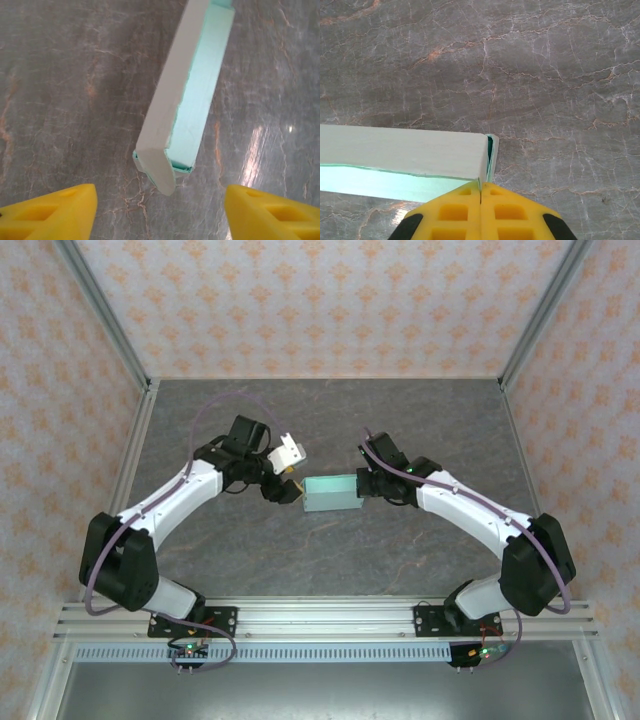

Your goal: Fold the paper box

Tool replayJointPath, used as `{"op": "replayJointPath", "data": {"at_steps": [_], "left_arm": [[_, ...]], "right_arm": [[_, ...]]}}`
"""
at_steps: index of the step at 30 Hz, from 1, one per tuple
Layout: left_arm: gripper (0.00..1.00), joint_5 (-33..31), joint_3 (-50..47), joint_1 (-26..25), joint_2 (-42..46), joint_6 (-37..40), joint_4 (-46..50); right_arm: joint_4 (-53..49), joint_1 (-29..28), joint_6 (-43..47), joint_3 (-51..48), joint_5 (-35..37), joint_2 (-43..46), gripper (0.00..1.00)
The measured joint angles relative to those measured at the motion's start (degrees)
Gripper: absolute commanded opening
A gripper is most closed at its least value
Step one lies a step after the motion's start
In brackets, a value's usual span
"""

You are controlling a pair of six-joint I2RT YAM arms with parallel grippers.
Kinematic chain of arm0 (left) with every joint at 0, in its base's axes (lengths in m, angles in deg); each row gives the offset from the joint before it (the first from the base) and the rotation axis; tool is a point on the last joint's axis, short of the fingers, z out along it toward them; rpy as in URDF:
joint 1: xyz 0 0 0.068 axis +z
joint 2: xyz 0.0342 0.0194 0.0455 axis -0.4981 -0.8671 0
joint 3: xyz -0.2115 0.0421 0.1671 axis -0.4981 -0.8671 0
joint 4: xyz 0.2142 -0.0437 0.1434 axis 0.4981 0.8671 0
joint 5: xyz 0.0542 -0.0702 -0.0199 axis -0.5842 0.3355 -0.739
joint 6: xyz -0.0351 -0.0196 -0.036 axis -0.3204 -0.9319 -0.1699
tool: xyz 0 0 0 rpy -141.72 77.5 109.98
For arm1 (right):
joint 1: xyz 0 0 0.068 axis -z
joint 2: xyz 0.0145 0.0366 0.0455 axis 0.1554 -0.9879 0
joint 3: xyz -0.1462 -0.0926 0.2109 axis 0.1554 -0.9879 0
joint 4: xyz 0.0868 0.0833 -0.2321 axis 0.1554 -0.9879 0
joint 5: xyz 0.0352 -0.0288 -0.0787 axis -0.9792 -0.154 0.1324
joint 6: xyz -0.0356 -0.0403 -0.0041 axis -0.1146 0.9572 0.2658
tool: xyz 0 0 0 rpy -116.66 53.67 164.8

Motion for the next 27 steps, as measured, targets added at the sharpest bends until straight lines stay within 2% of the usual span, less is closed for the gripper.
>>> {"op": "replayJointPath", "data": {"at_steps": [4,9,17,27], "left_arm": [[0.59,-3.87,-0.28,-1.03,0.66,-7.06,-1.22],[0.53,-7.85,-0.28,-3.93,0.52,-11.41,-1.25],[0.28,-11.45,1.9,-6.49,-2.93,-13.66,0.35],[0.11,-12.96,2.86,-6.91,-3.3,-15.34,1.33]], "right_arm": [[0.0,0.0,0.0,0.0,0.0,0.0,0.01],[0.0,-0.2,0.0,0.0,0.15,0.0,0.01],[0.0,-0.22,0.0,0.0,0.17,0.0,0.01],[0.0,-0.24,0.0,0.0,0.17,0.0,0.01]]}}
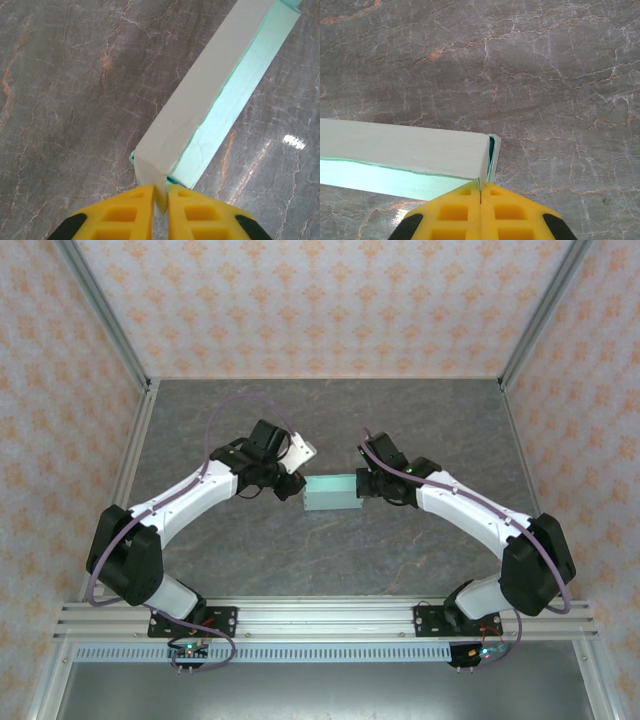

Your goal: Fold the paper box

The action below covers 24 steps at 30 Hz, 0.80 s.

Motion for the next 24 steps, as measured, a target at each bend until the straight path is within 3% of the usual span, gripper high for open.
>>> {"op": "replayJointPath", "data": {"at_steps": [19,24], "left_arm": [[0.09,-2.49,0.07,-1.09,-0.33,-20.59,-0.98],[0.03,-2.97,0.09,-1.09,-0.33,-26.1,-1.29]], "right_arm": [[0.04,-1.01,-0.92,0.0,1.31,0.0,0.0],[0.11,-1.16,-1.07,-0.02,1.31,0.0,0.0]]}}
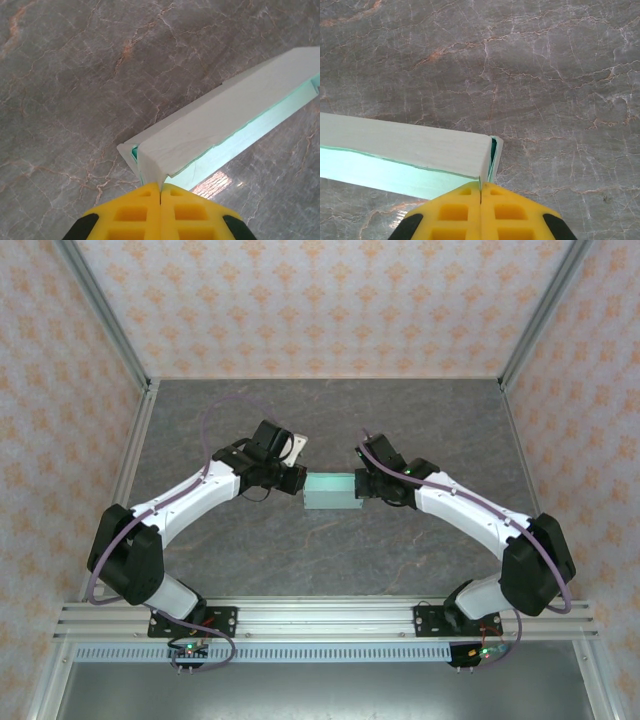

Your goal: Fold the paper box

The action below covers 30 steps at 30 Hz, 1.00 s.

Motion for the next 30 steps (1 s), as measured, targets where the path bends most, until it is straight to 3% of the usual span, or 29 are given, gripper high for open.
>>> {"op": "replayJointPath", "data": {"at_steps": [30], "left_arm": [[0.01,-1.31,0.0,-0.26,-0.74,-17.11,-3.08]], "right_arm": [[0.63,-0.09,-0.44,-0.2,0.59,0.0,0.0]]}}
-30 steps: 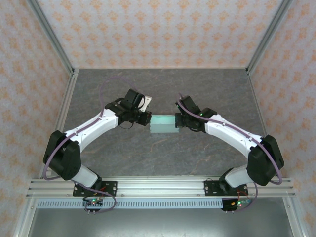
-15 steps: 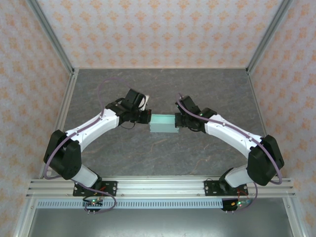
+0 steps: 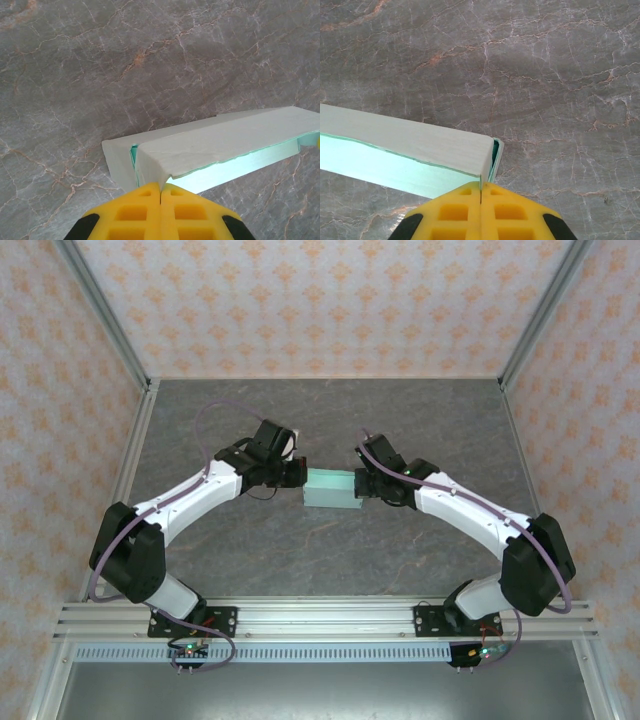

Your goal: Fold the paper box

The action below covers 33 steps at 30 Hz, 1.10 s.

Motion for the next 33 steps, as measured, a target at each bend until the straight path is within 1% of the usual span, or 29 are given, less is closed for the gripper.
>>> {"op": "replayJointPath", "data": {"at_steps": [17,20,26,30,33], "left_arm": [[0.0,-1.22,-0.9,-0.11,0.0,-3.04,-1.49],[0.01,-1.22,-1.27,-0.11,0.0,-4.31,-2.47],[0.01,-1.2,-2.71,-0.11,0.02,-7.13,-5.55],[0.0,-1.6,-2.71,-0.11,0.02,-7.1,-5.68],[0.0,-2.78,-2.71,-0.46,0.13,-5.49,-5.42]], "right_arm": [[0.2,-0.09,0.0,-0.02,0.04,0.11,0.0],[0.2,-0.09,0.0,-0.02,0.04,0.11,0.0],[0.2,-0.09,0.0,-0.04,0.11,0.15,0.0],[0.22,-0.09,0.02,-0.37,0.24,0.5,0.0],[0.24,-0.24,0.02,-0.57,0.33,0.7,0.0]]}}
